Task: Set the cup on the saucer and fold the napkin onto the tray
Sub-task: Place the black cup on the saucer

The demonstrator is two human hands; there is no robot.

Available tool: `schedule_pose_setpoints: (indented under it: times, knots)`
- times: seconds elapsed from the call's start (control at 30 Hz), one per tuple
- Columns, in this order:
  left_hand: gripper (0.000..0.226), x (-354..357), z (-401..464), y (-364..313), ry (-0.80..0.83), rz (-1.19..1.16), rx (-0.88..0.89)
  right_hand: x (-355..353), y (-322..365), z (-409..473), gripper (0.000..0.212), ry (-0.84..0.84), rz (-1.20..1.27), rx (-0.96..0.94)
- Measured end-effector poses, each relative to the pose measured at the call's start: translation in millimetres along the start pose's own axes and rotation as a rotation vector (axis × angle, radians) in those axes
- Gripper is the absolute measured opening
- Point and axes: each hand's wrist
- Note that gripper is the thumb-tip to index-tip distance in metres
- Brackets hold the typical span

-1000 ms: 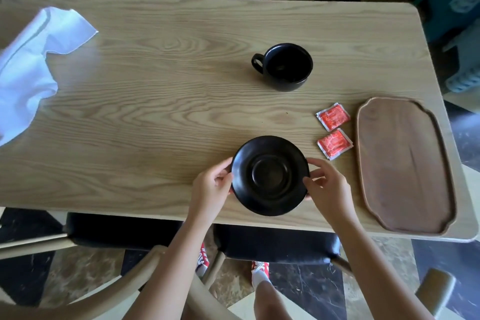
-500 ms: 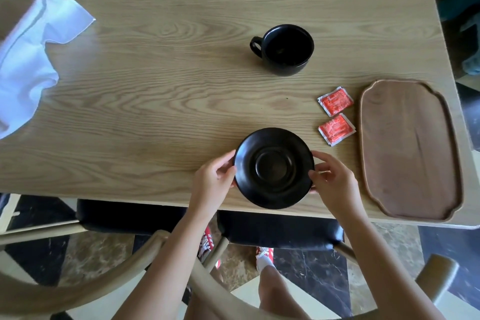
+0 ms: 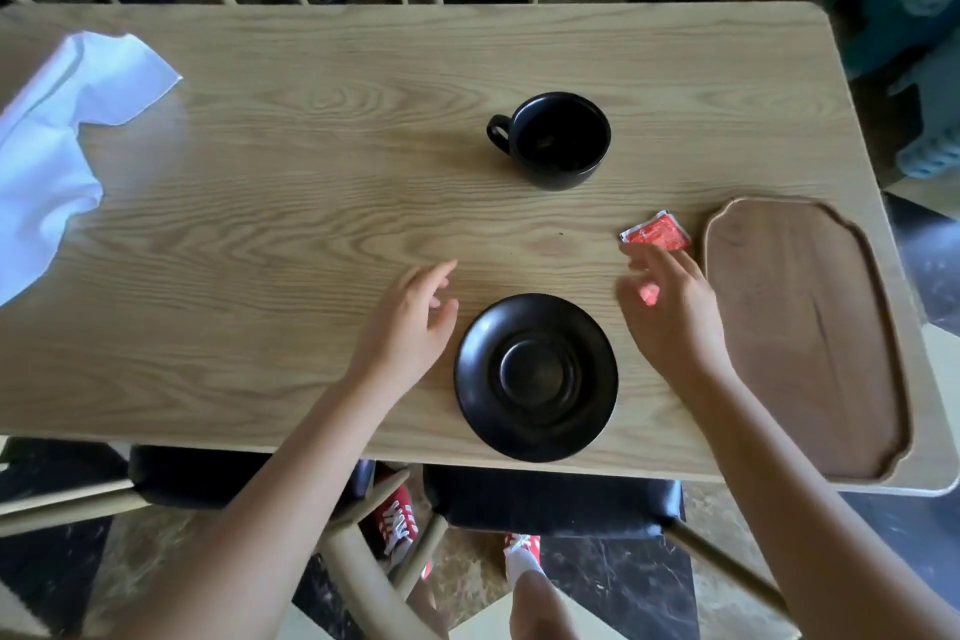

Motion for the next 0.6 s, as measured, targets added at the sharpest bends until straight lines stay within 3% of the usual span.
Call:
schedule_pose_setpoints:
  times: [0.2,0.33,0.6]
  knots:
    - [0.078,-1,92,-38,0.135,0.462,0.386,8,24,73,0.062,0.128,-0.420,-0.252]
    - [0.079,6,117,-52,0.299,0.658,0.331,11,14,95,0.064,0.259,-0.530,-0.264]
    - [0.071,18,90,-56,0.292,0.493,0.284,2,-1,95,0.051,0.235,-0.485,-0.387]
Point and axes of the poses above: each hand's wrist, its own z-axis towards the middle knuckle, its own x-axis out of the palm, y = z × x, and after that the axes turned 1 degree about -z, right-handed
